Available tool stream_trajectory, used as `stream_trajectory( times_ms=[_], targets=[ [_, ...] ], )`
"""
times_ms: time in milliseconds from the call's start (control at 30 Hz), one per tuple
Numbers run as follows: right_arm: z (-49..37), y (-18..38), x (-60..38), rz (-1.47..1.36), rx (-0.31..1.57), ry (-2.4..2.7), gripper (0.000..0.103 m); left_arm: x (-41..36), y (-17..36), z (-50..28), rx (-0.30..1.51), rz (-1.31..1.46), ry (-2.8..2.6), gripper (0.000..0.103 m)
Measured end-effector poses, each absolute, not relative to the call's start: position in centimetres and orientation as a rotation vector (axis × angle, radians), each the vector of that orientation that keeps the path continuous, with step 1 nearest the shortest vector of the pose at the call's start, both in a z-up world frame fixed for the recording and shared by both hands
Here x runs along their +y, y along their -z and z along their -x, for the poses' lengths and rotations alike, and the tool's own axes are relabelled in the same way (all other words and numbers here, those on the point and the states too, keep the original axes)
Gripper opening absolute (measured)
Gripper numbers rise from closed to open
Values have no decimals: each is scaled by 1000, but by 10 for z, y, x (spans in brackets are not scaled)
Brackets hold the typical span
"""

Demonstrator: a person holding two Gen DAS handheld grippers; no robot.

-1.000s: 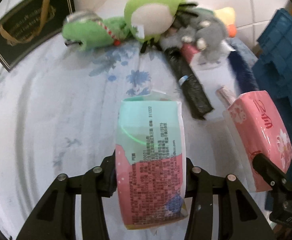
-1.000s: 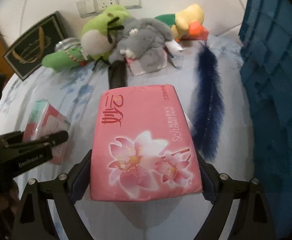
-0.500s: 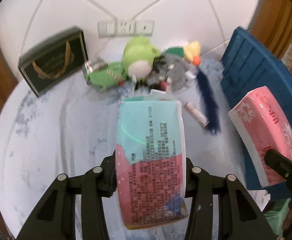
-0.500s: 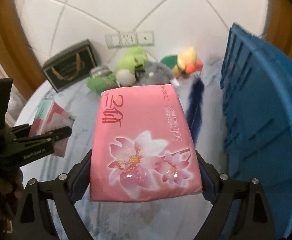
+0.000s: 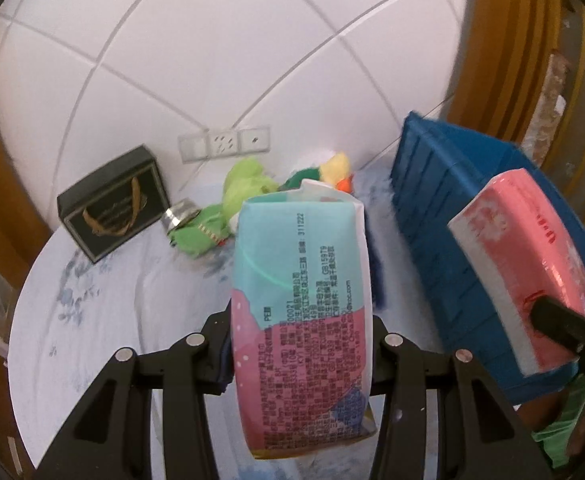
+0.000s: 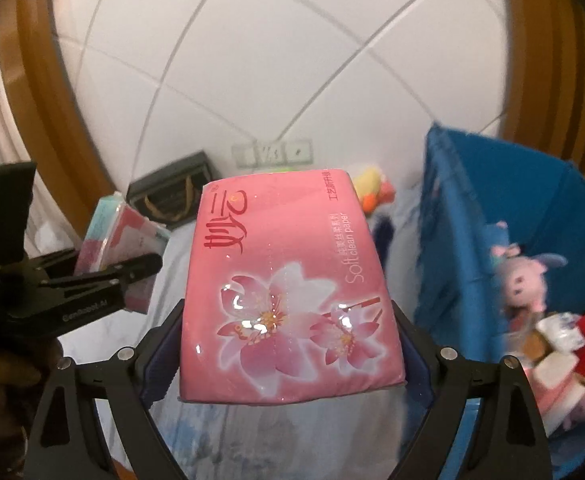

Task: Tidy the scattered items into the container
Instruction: 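Carry both tissue packs to the blue crate and release them inside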

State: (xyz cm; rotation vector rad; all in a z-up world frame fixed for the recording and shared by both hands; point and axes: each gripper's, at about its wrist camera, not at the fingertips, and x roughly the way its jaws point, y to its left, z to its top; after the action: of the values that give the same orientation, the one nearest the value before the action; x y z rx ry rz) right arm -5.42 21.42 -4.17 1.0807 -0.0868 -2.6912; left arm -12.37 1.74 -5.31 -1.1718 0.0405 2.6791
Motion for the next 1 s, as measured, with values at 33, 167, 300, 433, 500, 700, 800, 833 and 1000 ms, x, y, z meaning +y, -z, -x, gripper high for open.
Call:
stream_trajectory(
  times_ms=[33, 167, 300, 433, 500, 700, 800, 833, 1000],
  targets=[
    [50, 34, 226, -1060, -89, 2712, 91, 27, 46, 123, 56, 1150, -2681, 45],
    [40, 13, 273, -1024, -108, 2777, 91, 65, 25, 123, 89, 1092, -2661, 45],
    [33, 2, 318, -1014, -100, 2840, 91, 111, 7, 125, 118, 1046, -2632, 45],
    [32, 0, 361, -1030, -128, 2891, 91, 155, -2, 130, 151, 1012, -2597, 45],
    [33, 1, 383, -1038, -152, 2912, 91, 180, -7, 134, 167, 994, -2575, 45],
    [38, 9, 442, -1072, -215, 2965, 91, 248, -13, 147, 189, 983, -2488, 45],
    [41, 14, 470, -1096, -245, 2989, 91, 282, -13, 150, 217, 979, -2444, 45],
    [42, 16, 479, -1104, -255, 2996, 91, 294, -13, 151, 231, 976, -2429, 45],
    [41, 15, 520, -1104, -298, 3032, 91, 346, -13, 158, 290, 973, -2362, 45]
  ],
)
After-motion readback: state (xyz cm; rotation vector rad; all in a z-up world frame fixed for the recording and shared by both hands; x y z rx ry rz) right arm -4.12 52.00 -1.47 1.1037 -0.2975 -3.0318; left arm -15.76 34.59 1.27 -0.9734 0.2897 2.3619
